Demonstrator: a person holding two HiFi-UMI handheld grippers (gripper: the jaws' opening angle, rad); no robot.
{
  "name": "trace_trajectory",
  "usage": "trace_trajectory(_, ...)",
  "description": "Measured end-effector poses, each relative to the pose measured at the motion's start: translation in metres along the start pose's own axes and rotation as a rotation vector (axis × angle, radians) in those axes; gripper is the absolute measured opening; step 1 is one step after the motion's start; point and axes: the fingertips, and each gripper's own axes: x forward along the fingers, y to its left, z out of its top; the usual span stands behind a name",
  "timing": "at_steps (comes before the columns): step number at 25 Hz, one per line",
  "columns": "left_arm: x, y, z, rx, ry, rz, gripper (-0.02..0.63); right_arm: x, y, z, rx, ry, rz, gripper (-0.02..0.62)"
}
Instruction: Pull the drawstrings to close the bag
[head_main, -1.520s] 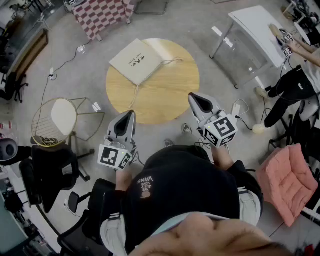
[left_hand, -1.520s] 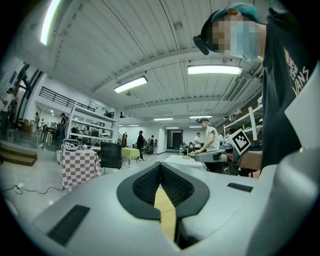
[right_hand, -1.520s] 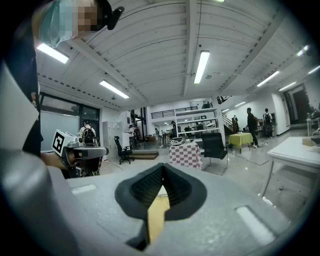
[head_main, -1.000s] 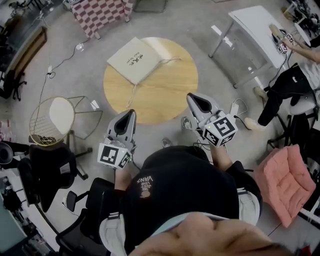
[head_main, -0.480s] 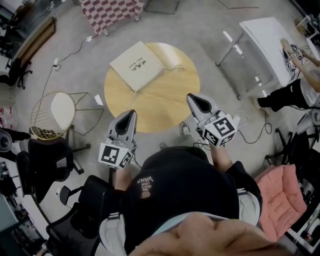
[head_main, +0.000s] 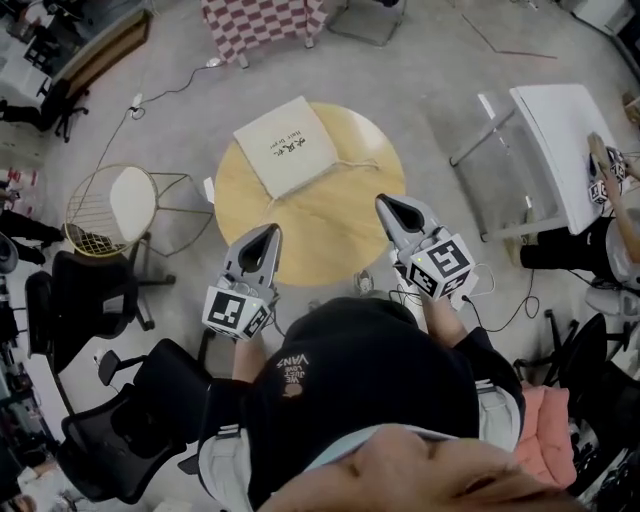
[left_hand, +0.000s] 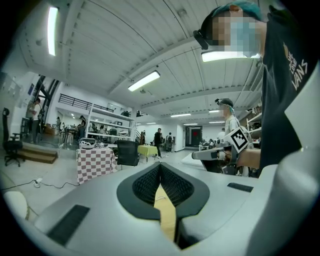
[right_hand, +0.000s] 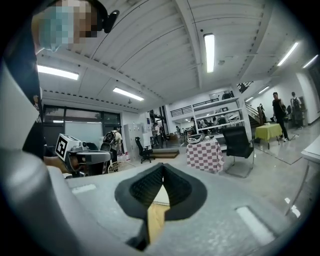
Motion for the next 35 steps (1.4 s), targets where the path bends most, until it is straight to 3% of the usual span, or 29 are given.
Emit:
trace_trajectory(12,0.030,-0.001,-0.003,-0.017,0.004,0.182,-0.005,0.026,-0.050,0.006,-0.022,0.025,0.161,-0.002)
trace_trajectory(22,0.022,-0.003,-0.016,-0.064,0.009,0.342,-0.005,0.037,-0.066,-0.002,-0.026,0.060,0.258,-0.002)
trace_trajectory(27,0.023,0.006,-0.024,-0.080,0.027,0.380,-0.005,0.045,-0.071,-0.007,-0.020,0.074,0.280,-0.002)
trace_trajectory(35,0.032,0.030,-0.032,-0.070,0.031,0.371,-0.005,0.069,-0.078,-0.018,-0.022,0.085,0.269,-0.002)
